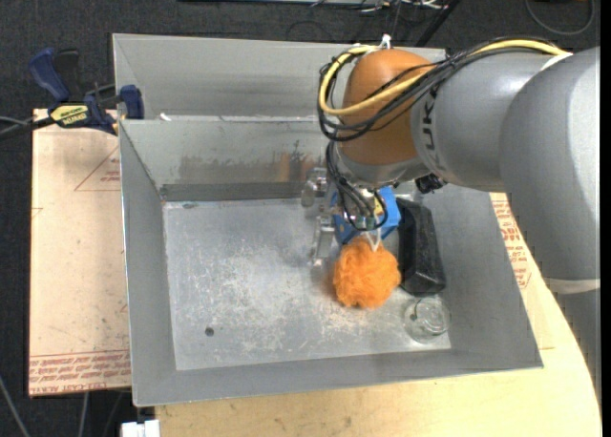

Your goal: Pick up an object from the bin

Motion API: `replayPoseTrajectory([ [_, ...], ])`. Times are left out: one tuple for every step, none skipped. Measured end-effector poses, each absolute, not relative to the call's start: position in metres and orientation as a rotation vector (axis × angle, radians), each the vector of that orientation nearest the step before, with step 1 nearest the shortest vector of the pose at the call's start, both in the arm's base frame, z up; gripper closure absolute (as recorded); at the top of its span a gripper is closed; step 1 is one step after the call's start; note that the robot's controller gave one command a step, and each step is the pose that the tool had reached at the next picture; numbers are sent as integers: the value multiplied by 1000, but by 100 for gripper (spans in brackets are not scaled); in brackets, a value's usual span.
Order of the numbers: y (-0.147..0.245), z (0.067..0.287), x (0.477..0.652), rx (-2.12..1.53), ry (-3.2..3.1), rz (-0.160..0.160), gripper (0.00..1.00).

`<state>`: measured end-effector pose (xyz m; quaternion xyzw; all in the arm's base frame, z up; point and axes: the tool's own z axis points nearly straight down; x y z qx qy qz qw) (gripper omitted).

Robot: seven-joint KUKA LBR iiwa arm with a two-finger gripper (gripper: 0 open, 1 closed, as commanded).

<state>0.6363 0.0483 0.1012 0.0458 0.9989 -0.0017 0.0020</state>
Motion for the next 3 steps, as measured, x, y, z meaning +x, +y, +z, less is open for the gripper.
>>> replayPoseTrajectory([
  [50,107,615,133,3150,13,0],
  [8,132,624,-37,3131,-1,0],
  [-18,100,604,-447,3107,13,0],
])
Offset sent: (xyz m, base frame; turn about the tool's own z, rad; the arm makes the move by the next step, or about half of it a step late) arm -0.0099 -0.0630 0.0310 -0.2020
